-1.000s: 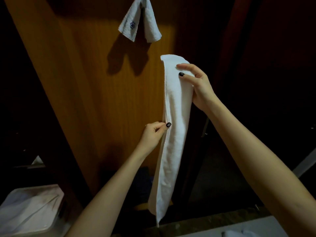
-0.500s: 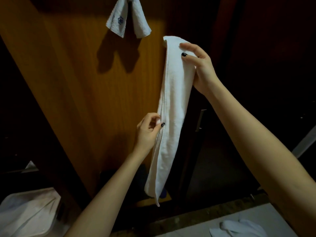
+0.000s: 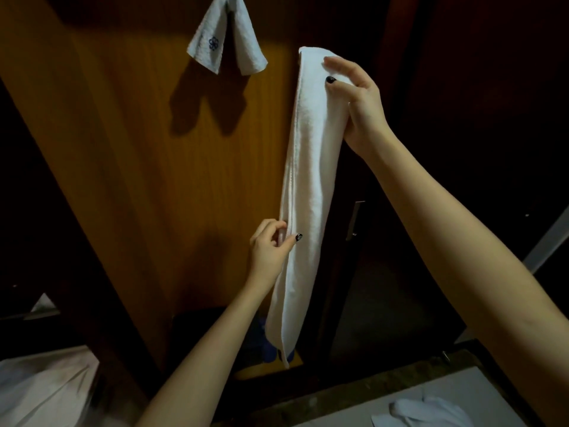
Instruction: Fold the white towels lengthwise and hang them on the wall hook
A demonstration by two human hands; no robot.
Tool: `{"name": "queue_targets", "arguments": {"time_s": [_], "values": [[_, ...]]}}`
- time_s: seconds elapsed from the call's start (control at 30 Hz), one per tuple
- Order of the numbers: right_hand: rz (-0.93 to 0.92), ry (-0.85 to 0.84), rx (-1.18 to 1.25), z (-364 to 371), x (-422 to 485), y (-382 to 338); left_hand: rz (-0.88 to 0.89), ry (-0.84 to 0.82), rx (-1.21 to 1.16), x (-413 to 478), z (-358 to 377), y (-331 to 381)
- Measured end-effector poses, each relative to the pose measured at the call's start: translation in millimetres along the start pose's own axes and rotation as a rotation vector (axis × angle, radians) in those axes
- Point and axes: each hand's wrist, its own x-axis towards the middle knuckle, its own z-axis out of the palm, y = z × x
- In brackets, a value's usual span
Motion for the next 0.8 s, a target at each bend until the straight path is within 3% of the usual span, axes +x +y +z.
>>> {"name": "queue_targets", "arguments": {"time_s": [0.27, 0.4, 0.47, 0.67, 0.8], "values": [[-0.050, 0.093, -0.012, 0, 2, -13, -0.126, -0.050, 0.034, -17, 8, -17], [-0.061, 0.155, -0.078, -3, 2, -18, -0.216, -0.011, -0.186, -24, 3, -17], [-0.047, 0.199, -0.082, -6, 0, -16, -0.202, 0.004, -0.163, -26, -3, -24], [0.016, 0.251, -0.006, -14, -6, -15, -0.270, -0.196, -0.177, -40, -16, -49], [0.005, 0.250, 0.012, -6, -5, -21, -0.341, -0.209, -0.189, -58, -8, -62]]}}
